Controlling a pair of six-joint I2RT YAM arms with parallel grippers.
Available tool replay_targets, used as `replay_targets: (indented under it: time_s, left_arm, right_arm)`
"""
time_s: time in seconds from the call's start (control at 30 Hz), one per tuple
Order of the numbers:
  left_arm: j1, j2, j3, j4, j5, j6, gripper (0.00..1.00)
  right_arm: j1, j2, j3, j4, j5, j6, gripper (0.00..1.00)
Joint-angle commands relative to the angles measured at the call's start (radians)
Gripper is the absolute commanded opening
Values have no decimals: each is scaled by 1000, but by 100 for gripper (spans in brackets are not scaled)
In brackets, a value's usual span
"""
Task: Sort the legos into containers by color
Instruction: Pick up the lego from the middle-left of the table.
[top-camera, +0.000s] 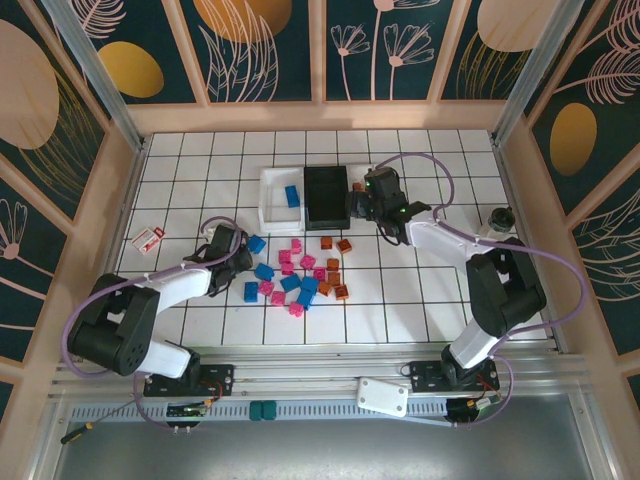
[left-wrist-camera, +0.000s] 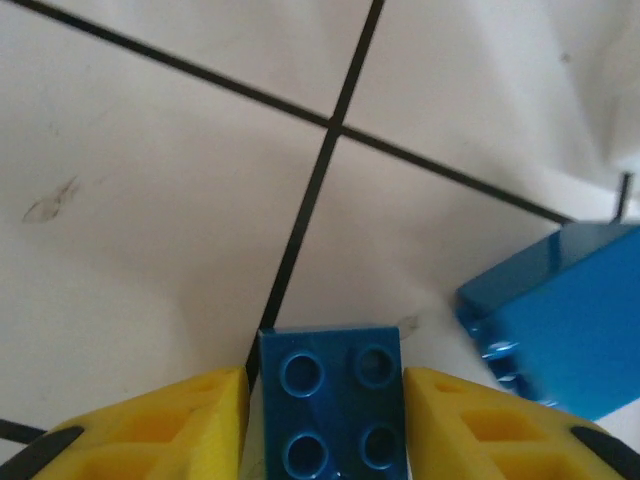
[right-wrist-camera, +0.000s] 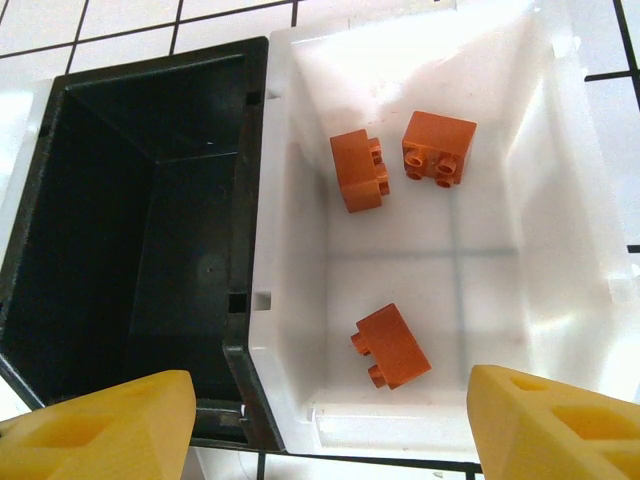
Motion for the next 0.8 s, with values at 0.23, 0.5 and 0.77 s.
replay_targets:
  time_s: [0.23,0.5,0.77]
  left_arm:
    - [1,5,-11,-8,-39,-5,53]
    - [1,52,-1,18,-34,-10,34]
    - [-48,-122,146,-82,7,51,20]
  right_arm:
    - [-8,-43,-31,36,-5,26,72]
    - [-1,-57,-33,28,-2,31,72]
    - [-1,-133,-114,62,-27,65,72]
